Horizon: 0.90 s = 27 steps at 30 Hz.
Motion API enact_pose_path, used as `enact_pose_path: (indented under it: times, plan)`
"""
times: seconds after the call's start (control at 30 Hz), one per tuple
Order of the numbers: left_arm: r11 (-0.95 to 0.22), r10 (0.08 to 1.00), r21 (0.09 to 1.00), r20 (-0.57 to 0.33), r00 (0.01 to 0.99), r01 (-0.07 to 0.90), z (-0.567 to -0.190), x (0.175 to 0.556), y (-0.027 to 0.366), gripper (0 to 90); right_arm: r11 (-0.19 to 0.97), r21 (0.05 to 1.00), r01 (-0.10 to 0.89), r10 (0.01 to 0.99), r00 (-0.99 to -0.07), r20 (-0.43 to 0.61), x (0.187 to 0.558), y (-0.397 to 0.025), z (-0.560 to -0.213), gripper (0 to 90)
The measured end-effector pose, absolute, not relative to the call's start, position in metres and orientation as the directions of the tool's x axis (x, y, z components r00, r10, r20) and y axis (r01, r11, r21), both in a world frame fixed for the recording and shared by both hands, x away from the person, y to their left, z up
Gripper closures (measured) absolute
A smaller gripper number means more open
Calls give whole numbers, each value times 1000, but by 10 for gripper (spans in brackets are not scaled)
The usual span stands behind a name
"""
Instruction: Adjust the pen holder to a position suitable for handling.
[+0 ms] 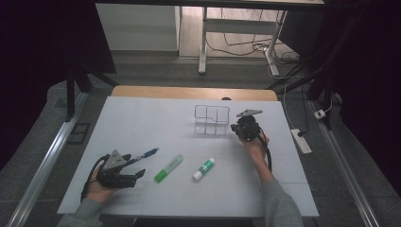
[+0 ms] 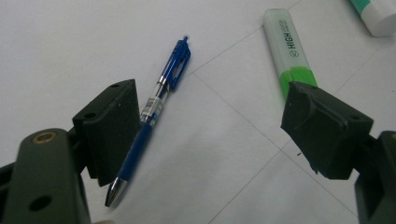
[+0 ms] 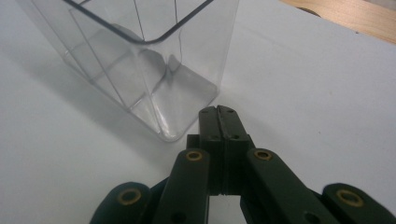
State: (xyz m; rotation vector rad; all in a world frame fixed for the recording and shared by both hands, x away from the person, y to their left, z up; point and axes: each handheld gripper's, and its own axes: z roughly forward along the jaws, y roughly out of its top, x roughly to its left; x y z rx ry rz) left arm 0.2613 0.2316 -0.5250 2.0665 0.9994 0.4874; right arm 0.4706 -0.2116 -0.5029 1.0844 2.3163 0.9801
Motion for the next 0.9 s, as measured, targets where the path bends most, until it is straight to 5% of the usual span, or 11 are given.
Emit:
enact_pose_path:
  times: [0.9]
  plan:
    - [-399, 783, 777, 12, 622, 486, -525, 261, 232, 191, 450, 743, 495, 783, -619, -62, 486, -198, -508, 892]
